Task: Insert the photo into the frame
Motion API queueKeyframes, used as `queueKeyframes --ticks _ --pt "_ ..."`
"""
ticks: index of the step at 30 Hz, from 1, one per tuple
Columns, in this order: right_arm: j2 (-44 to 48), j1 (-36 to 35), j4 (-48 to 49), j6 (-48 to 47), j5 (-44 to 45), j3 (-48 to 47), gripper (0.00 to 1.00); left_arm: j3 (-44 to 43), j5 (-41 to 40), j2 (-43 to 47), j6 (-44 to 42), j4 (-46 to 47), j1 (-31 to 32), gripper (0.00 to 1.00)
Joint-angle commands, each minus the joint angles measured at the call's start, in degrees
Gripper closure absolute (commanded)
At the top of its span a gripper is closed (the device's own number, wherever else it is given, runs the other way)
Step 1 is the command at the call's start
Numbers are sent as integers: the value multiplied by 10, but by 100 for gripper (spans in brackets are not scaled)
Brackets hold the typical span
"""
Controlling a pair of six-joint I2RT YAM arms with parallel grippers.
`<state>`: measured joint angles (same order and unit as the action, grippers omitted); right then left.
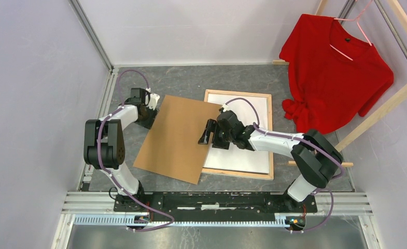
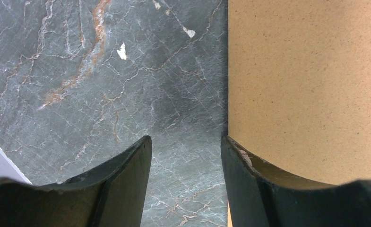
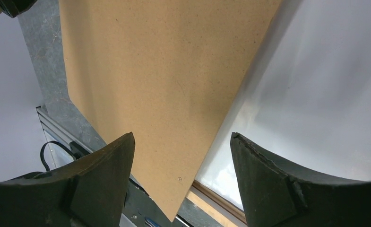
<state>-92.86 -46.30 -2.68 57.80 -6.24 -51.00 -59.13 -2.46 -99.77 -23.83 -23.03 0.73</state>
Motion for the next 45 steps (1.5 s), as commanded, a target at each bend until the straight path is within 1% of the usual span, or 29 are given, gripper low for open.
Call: queueKeyframes --ticks 1,5,12,25,32,38,40,42,45 --pt "-7 6 47 9 -12 11 20 32 47 -40 29 -64 15 37" --pt "-16 6 71 17 -29 16 22 33 45 -41 29 -63 17 40" --pt "-20 6 72 23 -27 19 24 33 35 -41 23 -64 18 43" --pt "-26 6 105 45 -36 37 25 32 36 -42 19 -63 19 45" --pt "-23 6 167 82 -51 56 26 32 35 -46 14 -67 20 45" --pt "4 6 200 93 -44 61 27 29 39 -45 11 -70 20 45" --pt "12 6 225 105 -45 68 27 28 40 -46 11 -70 20 45" --pt "19 6 268 124 -53 79 27 28 42 -48 10 -70 21 46" --pt "28 6 366 157 -63 106 27 29 43 -48 9 -71 21 46"
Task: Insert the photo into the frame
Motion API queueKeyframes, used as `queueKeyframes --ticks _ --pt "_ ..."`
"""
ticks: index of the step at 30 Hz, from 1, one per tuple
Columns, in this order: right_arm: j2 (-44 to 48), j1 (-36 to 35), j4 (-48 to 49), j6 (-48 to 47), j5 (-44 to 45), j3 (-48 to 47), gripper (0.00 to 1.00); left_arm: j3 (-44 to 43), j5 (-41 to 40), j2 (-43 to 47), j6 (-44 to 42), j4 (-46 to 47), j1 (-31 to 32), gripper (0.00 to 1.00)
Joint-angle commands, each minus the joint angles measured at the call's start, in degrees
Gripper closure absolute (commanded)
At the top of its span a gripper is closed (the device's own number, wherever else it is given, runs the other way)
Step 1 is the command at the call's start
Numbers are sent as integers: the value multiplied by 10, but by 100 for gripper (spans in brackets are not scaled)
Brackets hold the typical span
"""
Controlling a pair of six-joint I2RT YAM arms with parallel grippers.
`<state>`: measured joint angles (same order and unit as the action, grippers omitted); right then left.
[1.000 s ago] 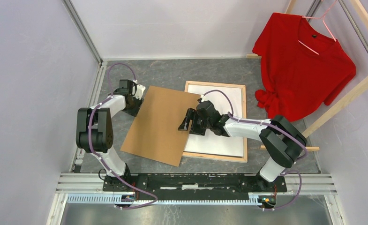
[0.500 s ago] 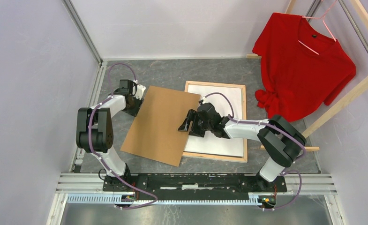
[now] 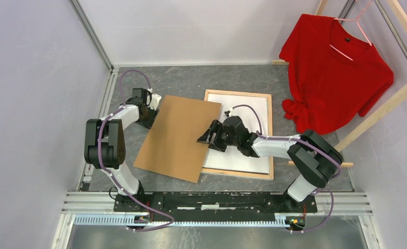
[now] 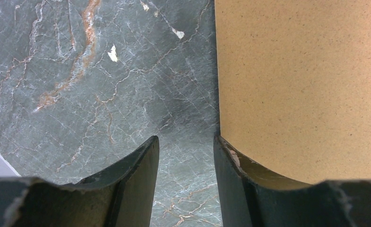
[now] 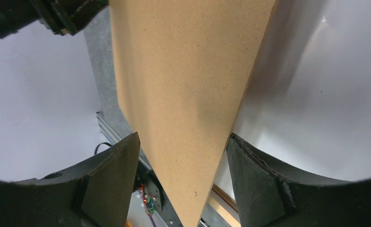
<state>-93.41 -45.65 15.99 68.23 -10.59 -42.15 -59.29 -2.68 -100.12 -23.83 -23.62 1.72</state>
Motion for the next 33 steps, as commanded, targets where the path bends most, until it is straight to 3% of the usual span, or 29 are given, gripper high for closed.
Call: queueKeyframes --ticks 1,5,15,22,24,27,29,33 --pt "37 0 219 65 -21 31 28 30 46 -45 7 -65 11 46" --pt "66 -1 309 65 0 58 31 25 52 -42 6 -71 10 48" --pt "15 -11 184 16 -10 -24 33 14 78 -34 7 -89 11 49" --pt "9 -15 79 -29 14 -85 49 10 92 -9 5 -106 11 48" --pt "13 -14 54 -43 20 -104 66 4 98 5 3 -113 11 41" --pt "14 -6 20 -52 23 -141 87 -22 103 42 -7 -126 11 17" --pt "7 6 -7 -59 15 -183 94 -55 128 82 -20 -146 10 1" --pt "-10 31 -44 -67 17 -273 100 -118 237 180 -66 -195 11 0"
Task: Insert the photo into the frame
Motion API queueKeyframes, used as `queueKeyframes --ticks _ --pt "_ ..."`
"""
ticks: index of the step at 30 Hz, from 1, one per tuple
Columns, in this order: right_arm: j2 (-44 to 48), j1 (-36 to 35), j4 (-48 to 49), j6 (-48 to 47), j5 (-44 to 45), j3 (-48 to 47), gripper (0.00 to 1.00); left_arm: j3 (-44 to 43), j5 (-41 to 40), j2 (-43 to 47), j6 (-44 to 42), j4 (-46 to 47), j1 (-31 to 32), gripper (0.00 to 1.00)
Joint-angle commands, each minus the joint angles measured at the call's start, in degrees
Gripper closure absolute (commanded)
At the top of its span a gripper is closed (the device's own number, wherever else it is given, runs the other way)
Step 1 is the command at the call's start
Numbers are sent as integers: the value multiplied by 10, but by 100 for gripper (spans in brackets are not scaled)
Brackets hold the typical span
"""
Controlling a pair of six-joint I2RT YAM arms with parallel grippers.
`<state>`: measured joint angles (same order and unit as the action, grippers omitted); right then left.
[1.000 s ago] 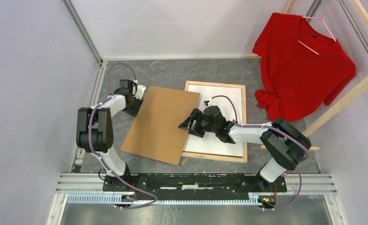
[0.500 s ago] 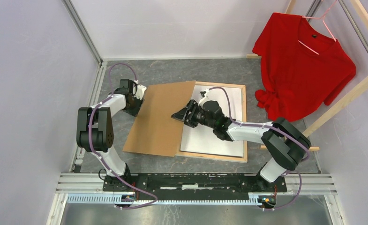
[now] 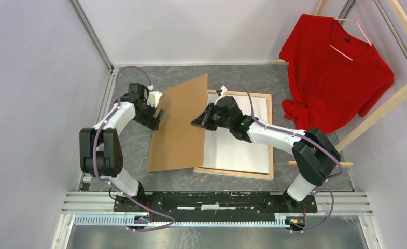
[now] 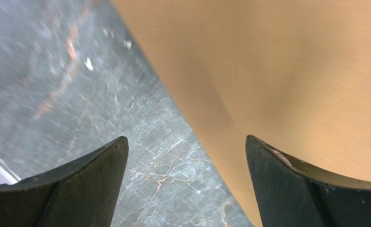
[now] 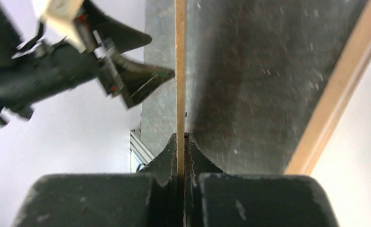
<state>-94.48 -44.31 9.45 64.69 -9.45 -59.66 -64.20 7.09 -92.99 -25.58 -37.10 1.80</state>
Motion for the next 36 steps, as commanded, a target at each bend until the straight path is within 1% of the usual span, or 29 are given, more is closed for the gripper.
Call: queueKeyframes --ticks 1,4,6,9,13,16,19,21,25,28,29,30,31,33,34,36 --pt "-5 25 18 -28 6 -115 100 -75 174 136 -63 -67 11 0" --pt "-27 47 3 -5 -2 -172 100 -68 272 224 -113 -77 10 0" --pt "-34 62 0 18 -9 -194 100 -52 316 292 -143 -83 14 0" --pt "-33 78 17 60 -16 -199 100 -33 328 357 -227 -126 21 0" --pt "-30 87 29 111 -23 -199 100 6 299 441 -366 -182 25 0" --pt "-28 86 34 137 -36 -198 100 73 271 525 -446 -141 25 0" --pt "-14 84 59 167 -43 -172 100 146 259 600 -553 -111 25 0" --pt "-7 82 74 186 -43 -157 100 180 256 623 -581 -81 25 0" --pt "-1 69 92 210 -47 -143 100 245 268 665 -608 42 25 1" --pt "-2 58 104 224 -46 -138 100 274 287 684 -647 90 25 9" --pt "-2 54 103 226 -46 -138 100 281 290 686 -647 110 24 12" --pt "-2 48 107 231 -47 -136 100 285 291 684 -652 127 25 18" --pt "-2 46 113 236 -47 -133 100 289 291 682 -652 134 24 20" --pt "0 37 129 249 -41 -123 100 298 286 679 -655 157 25 27" --pt "0 35 139 256 -40 -119 100 301 283 676 -662 160 24 31" --pt "2 31 150 265 -36 -113 100 305 278 672 -669 180 24 44"
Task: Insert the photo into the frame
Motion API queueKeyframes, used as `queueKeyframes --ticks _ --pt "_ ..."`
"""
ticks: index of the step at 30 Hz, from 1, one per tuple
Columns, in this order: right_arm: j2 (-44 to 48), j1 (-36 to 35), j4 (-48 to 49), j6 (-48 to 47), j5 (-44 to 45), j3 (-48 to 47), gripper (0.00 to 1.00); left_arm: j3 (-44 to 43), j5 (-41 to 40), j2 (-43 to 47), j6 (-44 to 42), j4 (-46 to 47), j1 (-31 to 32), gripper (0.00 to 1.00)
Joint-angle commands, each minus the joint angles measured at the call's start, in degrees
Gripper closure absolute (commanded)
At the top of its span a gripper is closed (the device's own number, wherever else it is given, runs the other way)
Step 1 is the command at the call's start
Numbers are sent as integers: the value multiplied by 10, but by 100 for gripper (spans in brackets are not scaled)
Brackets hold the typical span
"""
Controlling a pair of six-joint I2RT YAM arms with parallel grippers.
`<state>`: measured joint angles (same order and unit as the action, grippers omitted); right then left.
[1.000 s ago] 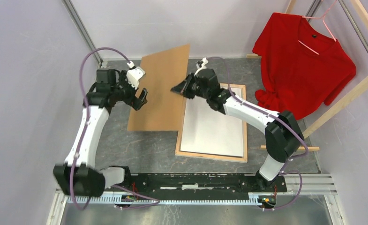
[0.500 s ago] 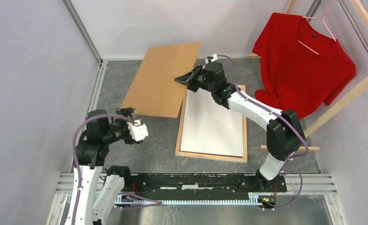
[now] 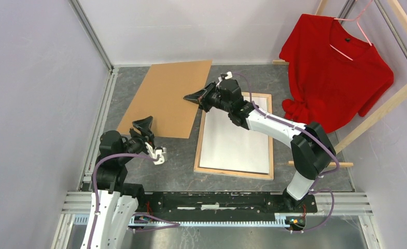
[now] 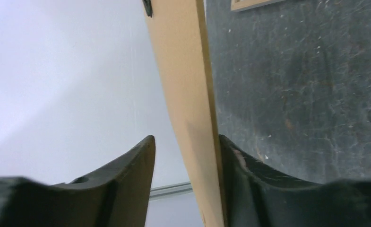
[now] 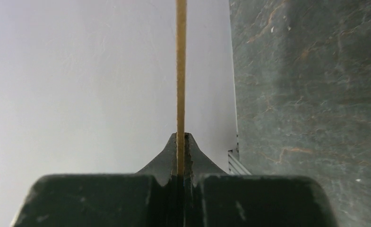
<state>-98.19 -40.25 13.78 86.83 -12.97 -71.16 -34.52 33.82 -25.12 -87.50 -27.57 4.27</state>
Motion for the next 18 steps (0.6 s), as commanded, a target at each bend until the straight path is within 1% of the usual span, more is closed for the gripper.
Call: queueKeyframes --ticks 1,2,3,4,5,6,7,8,9,11,13,15,16,17,18 --pt "39 -11 107 42 0 2 100 9 10 -8 -43 100 0 51" --pt "38 -14 104 41 -2 1 99 8 10 -9 -37 113 1 58" --pt "37 -14 102 36 -6 -1 93 7 9 -11 -28 125 0 67" --pt "37 -14 97 27 -13 -3 84 5 8 -11 -17 140 0 76" --pt "38 -14 95 16 -20 -3 78 5 6 -12 -7 155 0 85" --pt "39 -13 95 -2 -29 -3 68 6 3 -14 -3 168 0 92" --pt "41 -12 91 -25 -43 -7 54 7 1 -15 -4 178 0 97" --pt "41 -7 72 -63 -59 -19 39 10 2 -15 -4 189 0 98" --pt "42 -3 47 -110 -82 -33 30 14 5 -14 -3 203 0 98" --pt "51 12 -23 -202 -120 -46 19 16 10 -12 6 223 0 98" --pt "73 31 -42 -287 -153 -24 13 10 9 -16 19 226 0 98" --pt "95 61 -55 -358 -207 0 12 -3 3 -23 40 224 0 98" --pt "111 79 -61 -416 -234 6 8 -17 1 -27 53 212 0 98" --pt "127 89 -94 -505 -247 -5 2 -32 2 -33 76 202 0 98" --pt "145 94 -161 -611 -240 -25 2 -49 2 -40 103 182 0 98"
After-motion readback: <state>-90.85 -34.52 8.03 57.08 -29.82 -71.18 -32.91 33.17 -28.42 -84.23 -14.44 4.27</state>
